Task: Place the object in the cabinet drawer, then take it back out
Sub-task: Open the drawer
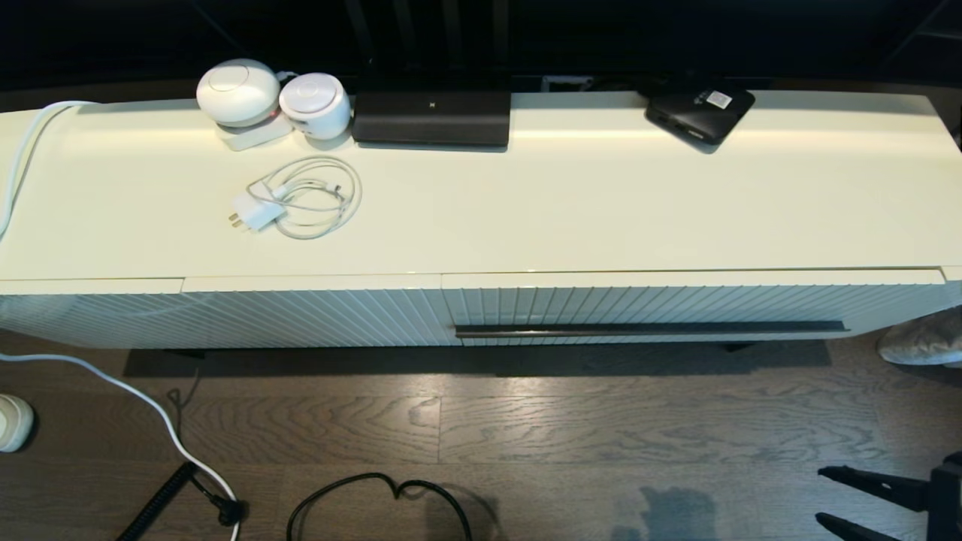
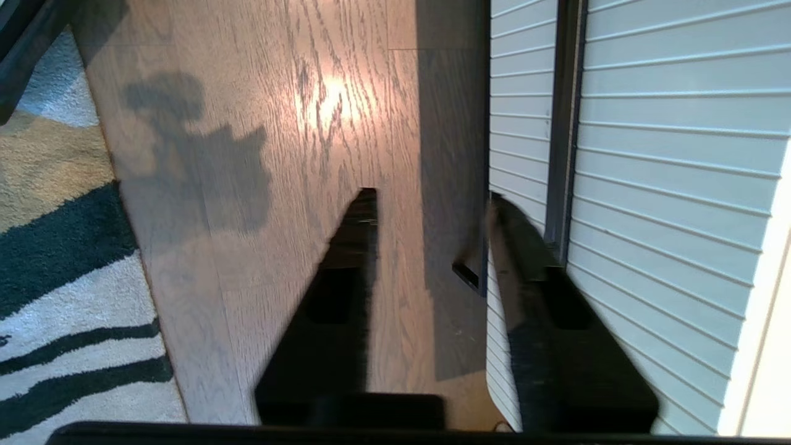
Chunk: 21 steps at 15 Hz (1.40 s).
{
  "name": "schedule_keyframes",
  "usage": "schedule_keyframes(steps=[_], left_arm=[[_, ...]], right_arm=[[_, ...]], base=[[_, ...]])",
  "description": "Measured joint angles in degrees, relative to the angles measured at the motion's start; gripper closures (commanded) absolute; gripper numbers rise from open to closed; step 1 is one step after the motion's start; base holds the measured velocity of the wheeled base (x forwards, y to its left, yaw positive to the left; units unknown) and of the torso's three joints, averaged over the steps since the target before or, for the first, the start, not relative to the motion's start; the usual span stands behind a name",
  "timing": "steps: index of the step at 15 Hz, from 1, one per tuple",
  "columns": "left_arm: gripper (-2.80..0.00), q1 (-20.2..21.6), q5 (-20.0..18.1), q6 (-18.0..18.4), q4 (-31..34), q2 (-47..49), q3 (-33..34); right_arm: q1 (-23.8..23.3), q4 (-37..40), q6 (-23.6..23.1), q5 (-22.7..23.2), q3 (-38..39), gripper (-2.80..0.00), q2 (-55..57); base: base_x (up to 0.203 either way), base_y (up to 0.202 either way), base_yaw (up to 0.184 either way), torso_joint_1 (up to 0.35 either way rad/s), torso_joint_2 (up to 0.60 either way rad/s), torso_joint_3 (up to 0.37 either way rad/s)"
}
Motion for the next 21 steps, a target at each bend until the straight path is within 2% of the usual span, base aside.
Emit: schedule_keyframes(steps=[4, 8, 14, 17, 21], left_arm=[[0.00, 0.0, 0.0, 0.0, 0.0, 0.0, 0.0], [0.00, 0.0, 0.0, 0.0, 0.0, 0.0, 0.0], [0.00, 0.0, 0.0, 0.0, 0.0, 0.0, 0.0], [0.00, 0.0, 0.0, 0.0, 0.0, 0.0, 0.0], [0.00, 0.0, 0.0, 0.0, 0.0, 0.0, 0.0]], right_arm=[[0.8, -5.4, 0.4, 0.0, -2.3, -2.80, 8.6], [2.5, -7.2, 0.8, 0.1, -4.6, -2.80, 16.3], [3.5, -17.3, 0.4, 0.3, -4.9, -2.80, 26.0], [3.6, -23.0, 0.2, 0.2, -5.7, -2.80, 30.8], [1.3, -23.5, 0.2, 0.2, -8.6, -2.80, 35.2]], base=[[0.000, 0.000, 0.000, 0.000, 0.00, 0.000], [0.000, 0.000, 0.000, 0.000, 0.00, 0.000], [0.000, 0.000, 0.000, 0.000, 0.00, 0.000], [0.000, 0.000, 0.000, 0.000, 0.00, 0.000], [0.000, 0.000, 0.000, 0.000, 0.00, 0.000]])
